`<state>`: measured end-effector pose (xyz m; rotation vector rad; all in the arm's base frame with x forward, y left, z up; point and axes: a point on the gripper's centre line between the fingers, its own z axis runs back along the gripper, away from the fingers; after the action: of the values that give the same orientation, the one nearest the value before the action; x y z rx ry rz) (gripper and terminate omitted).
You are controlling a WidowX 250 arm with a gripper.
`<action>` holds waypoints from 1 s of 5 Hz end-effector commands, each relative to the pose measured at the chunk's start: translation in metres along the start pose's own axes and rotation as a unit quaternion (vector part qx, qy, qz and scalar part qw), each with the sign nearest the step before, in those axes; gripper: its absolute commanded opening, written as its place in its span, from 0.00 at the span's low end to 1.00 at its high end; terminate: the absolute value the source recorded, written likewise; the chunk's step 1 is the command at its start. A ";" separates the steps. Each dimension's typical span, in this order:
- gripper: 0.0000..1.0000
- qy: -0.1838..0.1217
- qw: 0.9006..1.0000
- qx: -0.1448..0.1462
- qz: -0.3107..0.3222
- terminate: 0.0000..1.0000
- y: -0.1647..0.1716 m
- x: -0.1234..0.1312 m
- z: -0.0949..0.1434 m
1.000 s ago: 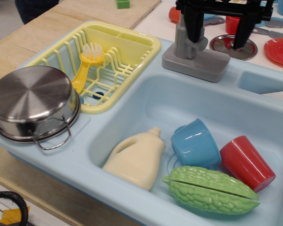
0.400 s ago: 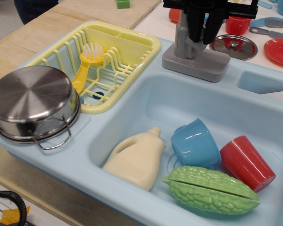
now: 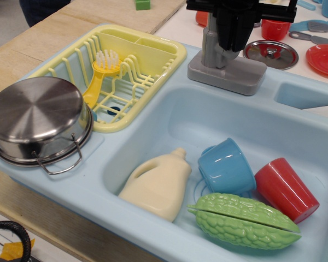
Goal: Turn lever vertical to front
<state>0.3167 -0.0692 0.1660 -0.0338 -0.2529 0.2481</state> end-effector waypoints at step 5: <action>0.00 0.005 0.993 -0.047 0.105 0.00 0.023 -0.041 -0.005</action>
<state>0.2689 -0.0606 0.1368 -0.1348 -0.1904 0.4743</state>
